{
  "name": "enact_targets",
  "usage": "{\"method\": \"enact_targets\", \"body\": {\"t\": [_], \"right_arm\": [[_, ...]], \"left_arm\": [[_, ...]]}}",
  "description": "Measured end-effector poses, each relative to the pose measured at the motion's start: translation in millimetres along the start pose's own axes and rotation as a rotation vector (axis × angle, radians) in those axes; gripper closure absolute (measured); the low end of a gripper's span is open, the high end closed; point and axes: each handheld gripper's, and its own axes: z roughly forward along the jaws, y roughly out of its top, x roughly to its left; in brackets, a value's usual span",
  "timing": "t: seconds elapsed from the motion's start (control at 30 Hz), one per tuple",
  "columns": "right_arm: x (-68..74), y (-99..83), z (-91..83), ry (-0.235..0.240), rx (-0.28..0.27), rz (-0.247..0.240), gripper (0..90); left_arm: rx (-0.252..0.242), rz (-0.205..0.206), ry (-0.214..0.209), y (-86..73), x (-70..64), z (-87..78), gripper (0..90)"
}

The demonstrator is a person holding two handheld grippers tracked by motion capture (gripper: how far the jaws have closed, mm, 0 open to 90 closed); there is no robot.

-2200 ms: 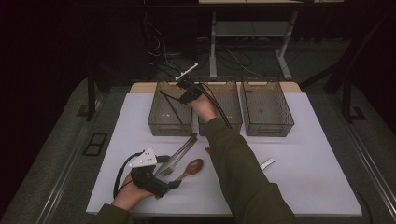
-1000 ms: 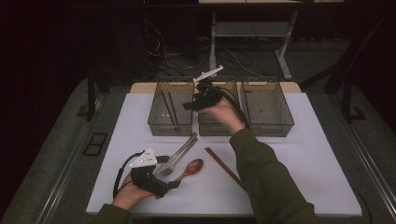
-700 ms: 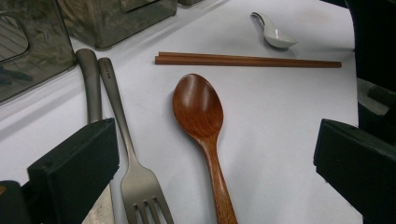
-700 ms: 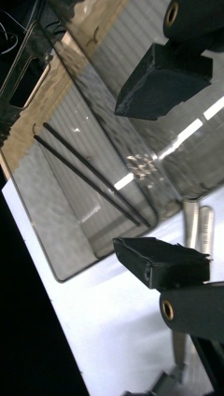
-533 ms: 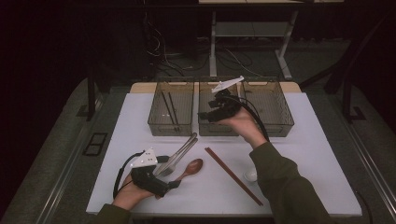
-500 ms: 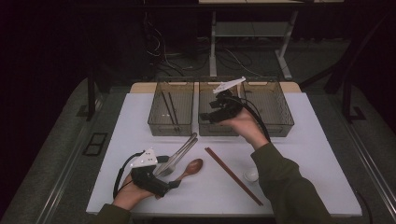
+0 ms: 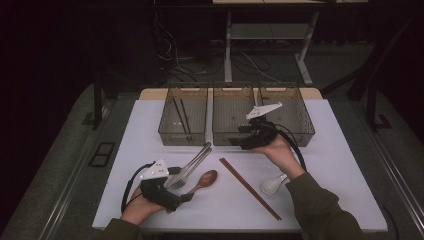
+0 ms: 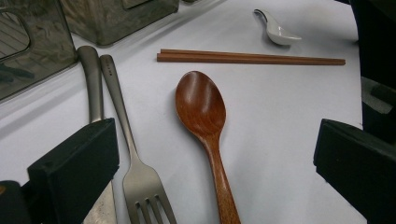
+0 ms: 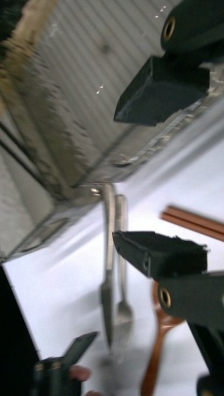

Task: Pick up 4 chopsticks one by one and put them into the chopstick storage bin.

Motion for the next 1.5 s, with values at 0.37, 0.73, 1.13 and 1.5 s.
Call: {"method": "enact_targets", "body": {"t": [0.37, 0.73, 1.13, 1.5], "right_arm": [[8.2, -42.9, 3.8, -0.008, 0.109, 0.009, 73.2], [17.0, -45.2, 37.1, 0.003, 0.208, -0.021, 89.4], [20.9, -43.4, 50.7, 0.002, 0.230, -0.022, 89.4], [29.8, -43.7, 59.2, 0.045, 0.245, -0.046, 89.4]], "left_arm": [[0.008, 0.012, 0.003, 0.6, -1.7, -0.2, 0.0], [0.010, 0.014, 0.002, 0.4, -1.7, 0.0, 0.0], [0.012, 0.014, 0.002, 0.4, -1.7, 0.1, 0.0], [0.008, 0.015, 0.001, 0.3, -1.7, 0.0, 0.0]]}}
